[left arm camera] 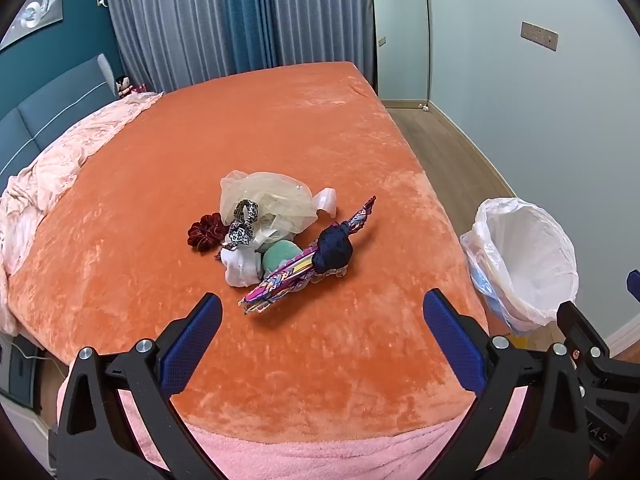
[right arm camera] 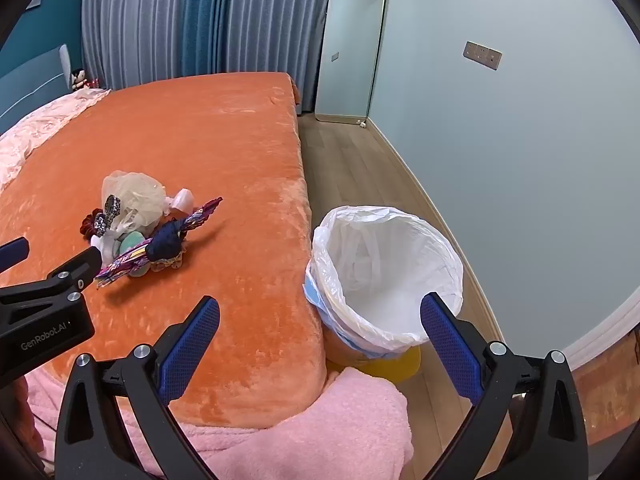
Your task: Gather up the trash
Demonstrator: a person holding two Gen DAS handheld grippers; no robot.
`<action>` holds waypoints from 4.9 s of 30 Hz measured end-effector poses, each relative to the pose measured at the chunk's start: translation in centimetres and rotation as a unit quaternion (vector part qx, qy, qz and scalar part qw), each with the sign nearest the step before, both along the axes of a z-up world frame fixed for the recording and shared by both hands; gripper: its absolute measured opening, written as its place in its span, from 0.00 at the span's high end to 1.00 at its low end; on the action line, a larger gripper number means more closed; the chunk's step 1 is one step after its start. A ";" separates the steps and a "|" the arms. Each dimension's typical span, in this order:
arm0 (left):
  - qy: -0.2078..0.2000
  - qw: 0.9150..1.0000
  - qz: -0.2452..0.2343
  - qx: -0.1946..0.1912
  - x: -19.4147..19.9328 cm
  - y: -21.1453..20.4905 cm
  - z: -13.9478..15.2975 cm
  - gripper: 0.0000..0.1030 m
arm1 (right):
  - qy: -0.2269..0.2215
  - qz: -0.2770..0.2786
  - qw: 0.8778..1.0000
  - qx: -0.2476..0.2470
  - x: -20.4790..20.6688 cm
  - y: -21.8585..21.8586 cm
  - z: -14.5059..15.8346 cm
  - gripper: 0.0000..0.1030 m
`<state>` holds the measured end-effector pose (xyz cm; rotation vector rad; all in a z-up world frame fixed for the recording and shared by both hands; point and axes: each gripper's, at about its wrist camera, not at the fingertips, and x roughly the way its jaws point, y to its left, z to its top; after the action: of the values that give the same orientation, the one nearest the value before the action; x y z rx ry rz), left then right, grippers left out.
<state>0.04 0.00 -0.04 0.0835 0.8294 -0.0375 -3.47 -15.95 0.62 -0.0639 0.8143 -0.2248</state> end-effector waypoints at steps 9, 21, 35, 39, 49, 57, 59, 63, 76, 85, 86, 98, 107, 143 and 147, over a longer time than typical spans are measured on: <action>-0.003 1.000 0.000 -0.002 0.0 0.0 0.0 0.07 | -0.002 0.000 1.000 0.000 -0.2 -0.1 0.1 0.07; 0.000 1.000 0.002 -0.005 -0.5 0.3 0.3 0.07 | -0.002 0.001 1.000 0.000 0.1 -0.1 -0.2 0.07; 0.000 1.000 0.001 -0.003 -0.6 0.2 0.1 0.07 | -0.002 0.000 1.000 -0.004 -0.1 -0.1 0.0 0.07; 0.001 1.000 0.001 -0.004 -0.5 0.1 0.1 0.07 | -0.002 0.000 1.000 -0.004 0.0 -0.2 -0.2 0.07; 0.000 1.000 0.000 -0.002 -0.6 0.0 0.1 0.07 | -0.003 0.000 1.000 -0.006 0.1 0.0 -0.1 0.07; 0.000 1.000 0.000 -0.003 -0.6 0.0 0.2 0.07 | -0.003 -0.002 1.000 -0.008 0.1 -0.4 0.1 0.07; -0.001 1.000 -0.001 -0.003 -0.6 0.0 0.2 0.07 | -0.003 -0.004 1.000 -0.008 0.1 -0.5 0.2 0.07; -0.003 1.000 -0.002 -0.001 -0.5 -0.3 0.5 0.07 | -0.003 -0.005 1.000 -0.009 0.0 -0.6 0.3 0.07; -0.007 1.000 -0.003 0.000 -0.6 -0.5 0.6 0.07 | -0.004 -0.008 1.000 -0.009 0.0 -0.7 0.3 0.07; -0.007 1.000 -0.003 0.001 -0.6 -0.5 0.6 0.07 | -0.004 -0.009 1.000 -0.009 0.0 -0.8 0.3 0.07; -0.007 1.000 -0.003 0.000 -0.6 -0.5 0.6 0.07 | -0.004 -0.009 1.000 -0.009 0.0 -0.9 0.3 0.07; -0.008 1.000 -0.003 0.000 -0.6 -0.5 0.6 0.07 | -0.004 -0.009 1.000 -0.009 0.0 -0.8 0.3 0.07; -0.008 1.000 -0.003 0.000 -0.6 -0.5 0.6 0.07 | -0.004 -0.009 1.000 -0.010 0.0 -0.8 0.3 0.07; -0.011 1.000 -0.002 -0.001 -0.6 -0.6 0.7 0.07 | -0.007 -0.014 1.000 -0.013 0.0 -1.0 0.4 0.07; -0.014 1.000 -0.005 0.003 -0.3 -1.1 1.0 0.07 | -0.007 -0.014 1.000 -0.013 0.0 -1.1 0.4 0.07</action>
<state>-0.25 -1.09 0.92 0.0931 0.8012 -0.0426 -3.50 -17.06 1.03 -0.0761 0.7981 -0.2627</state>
